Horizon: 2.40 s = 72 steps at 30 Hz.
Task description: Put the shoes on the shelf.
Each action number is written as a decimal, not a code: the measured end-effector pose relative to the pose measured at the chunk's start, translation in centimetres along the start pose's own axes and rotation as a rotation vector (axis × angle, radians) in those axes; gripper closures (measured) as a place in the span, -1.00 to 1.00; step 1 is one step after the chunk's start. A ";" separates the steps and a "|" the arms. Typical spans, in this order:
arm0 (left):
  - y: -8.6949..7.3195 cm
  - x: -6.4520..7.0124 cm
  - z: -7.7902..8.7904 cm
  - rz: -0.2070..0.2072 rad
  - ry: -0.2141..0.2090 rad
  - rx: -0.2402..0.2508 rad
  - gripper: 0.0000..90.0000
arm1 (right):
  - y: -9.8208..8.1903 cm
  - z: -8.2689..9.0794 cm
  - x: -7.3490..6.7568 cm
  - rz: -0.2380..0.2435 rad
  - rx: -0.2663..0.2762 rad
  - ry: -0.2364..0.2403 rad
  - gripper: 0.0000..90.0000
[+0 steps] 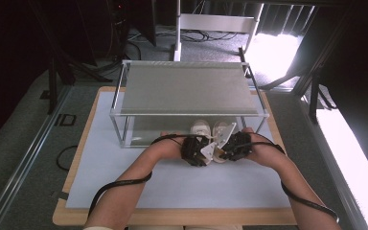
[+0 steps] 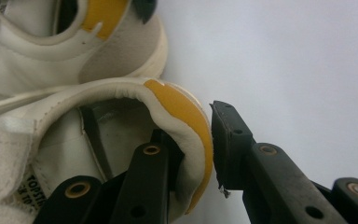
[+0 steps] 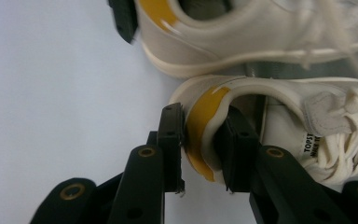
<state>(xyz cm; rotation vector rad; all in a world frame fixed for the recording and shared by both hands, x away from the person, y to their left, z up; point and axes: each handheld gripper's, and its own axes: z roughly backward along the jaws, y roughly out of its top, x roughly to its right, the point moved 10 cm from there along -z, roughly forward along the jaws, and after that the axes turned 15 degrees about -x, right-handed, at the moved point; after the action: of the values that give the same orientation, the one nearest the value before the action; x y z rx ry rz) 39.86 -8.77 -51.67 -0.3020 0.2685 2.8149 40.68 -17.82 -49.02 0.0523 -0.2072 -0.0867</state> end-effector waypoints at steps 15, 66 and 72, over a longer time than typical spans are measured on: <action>0.8 -2.7 1.0 0.386 0.151 0.072 -0.20 | -0.5 2.2 1.9 -0.215 0.195 -0.045 0.35; 0.7 1.5 0.3 0.930 0.193 0.214 0.87 | -2.7 -0.4 -0.9 -0.867 0.450 -0.111 0.78; -0.2 0.4 -0.1 0.926 0.224 0.181 0.86 | -2.3 -0.7 -0.4 -0.871 0.452 -0.112 0.72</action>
<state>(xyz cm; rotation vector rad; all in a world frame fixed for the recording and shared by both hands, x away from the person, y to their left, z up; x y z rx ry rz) 39.60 -8.50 -51.91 -0.5679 0.9106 3.6055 40.22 -20.03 -49.89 0.5898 -0.3011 -0.9119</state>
